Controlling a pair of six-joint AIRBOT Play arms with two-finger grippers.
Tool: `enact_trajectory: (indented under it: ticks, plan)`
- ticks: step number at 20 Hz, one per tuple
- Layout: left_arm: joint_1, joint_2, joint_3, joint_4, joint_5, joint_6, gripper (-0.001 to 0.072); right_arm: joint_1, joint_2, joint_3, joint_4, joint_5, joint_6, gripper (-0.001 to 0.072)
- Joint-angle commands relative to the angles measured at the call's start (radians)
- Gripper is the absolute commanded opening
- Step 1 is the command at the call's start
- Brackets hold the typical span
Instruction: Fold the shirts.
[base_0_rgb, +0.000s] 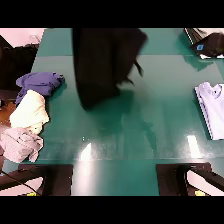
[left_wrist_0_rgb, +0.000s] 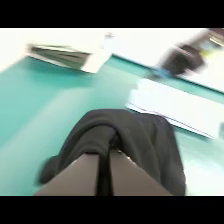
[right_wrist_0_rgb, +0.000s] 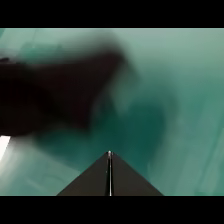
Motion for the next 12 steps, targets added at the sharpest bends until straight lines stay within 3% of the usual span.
enact_trajectory:
  ticks: [1, 8, 9, 10, 11, 12]
  plan:
    - [-0.071, 0.018, -0.089, -0.009, -0.056, 0.011, 0.0025, 0.000, 0.000, 0.081, -0.006, 0.044, 0.000, 0.0022]
    - [-0.059, 0.018, -0.505, 0.512, -0.073, -0.209, 0.0027, 0.000, 0.000, 0.010, -0.005, 0.124, 0.000, 0.0021]
    - [-0.040, 0.018, -0.572, 0.539, -0.072, -0.231, 0.0078, 0.000, 0.000, -0.011, -0.005, 0.132, 0.000, 0.0021]
    - [-0.011, 0.018, -0.626, 0.541, -0.072, -0.258, 0.0353, 0.000, 0.000, -0.031, -0.005, 0.138, 0.000, 0.0022]
    - [0.029, 0.018, -0.674, 0.538, -0.076, -0.290, 0.0542, 0.000, 0.000, -0.053, -0.005, 0.146, 0.000, 0.0021]
    - [0.075, 0.018, -0.711, 0.532, -0.085, -0.299, 0.0554, 0.000, 0.000, -0.075, -0.005, 0.149, 0.000, 0.0022]
